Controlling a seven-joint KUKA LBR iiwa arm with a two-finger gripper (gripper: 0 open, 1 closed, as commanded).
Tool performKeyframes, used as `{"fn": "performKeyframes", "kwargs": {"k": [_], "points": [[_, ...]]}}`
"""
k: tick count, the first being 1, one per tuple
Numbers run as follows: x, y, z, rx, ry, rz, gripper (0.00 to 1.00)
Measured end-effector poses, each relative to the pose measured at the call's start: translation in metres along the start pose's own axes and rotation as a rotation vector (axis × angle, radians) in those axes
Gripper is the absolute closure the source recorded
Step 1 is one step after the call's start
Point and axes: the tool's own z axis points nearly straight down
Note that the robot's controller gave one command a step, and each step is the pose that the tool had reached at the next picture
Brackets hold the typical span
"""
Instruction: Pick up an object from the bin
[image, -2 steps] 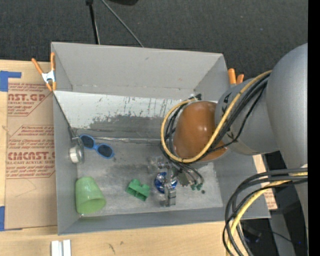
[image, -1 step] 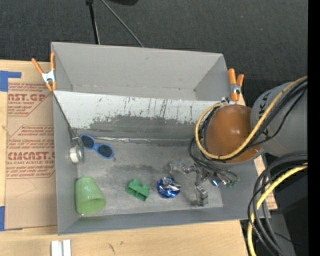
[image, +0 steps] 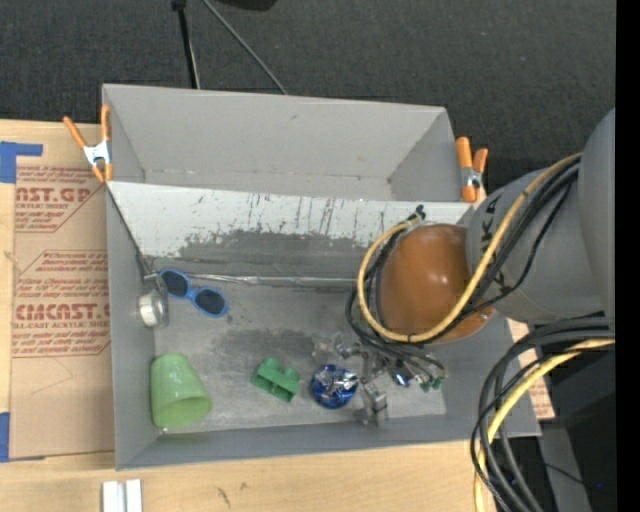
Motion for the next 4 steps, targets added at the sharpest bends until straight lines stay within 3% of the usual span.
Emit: {"fn": "performKeyframes", "kwargs": {"k": [1,2,3,4], "points": [[0.003,-0.002,0.001,-0.002,0.008,0.004,1.0],[-0.053,0.014,-0.077,0.0,0.001,0.135,1.0],[-0.05,0.014,-0.074,-0.002,0.009,0.136,0.0],[-0.018,0.034,0.005,-0.004,0.015,0.149,0.0]]}}
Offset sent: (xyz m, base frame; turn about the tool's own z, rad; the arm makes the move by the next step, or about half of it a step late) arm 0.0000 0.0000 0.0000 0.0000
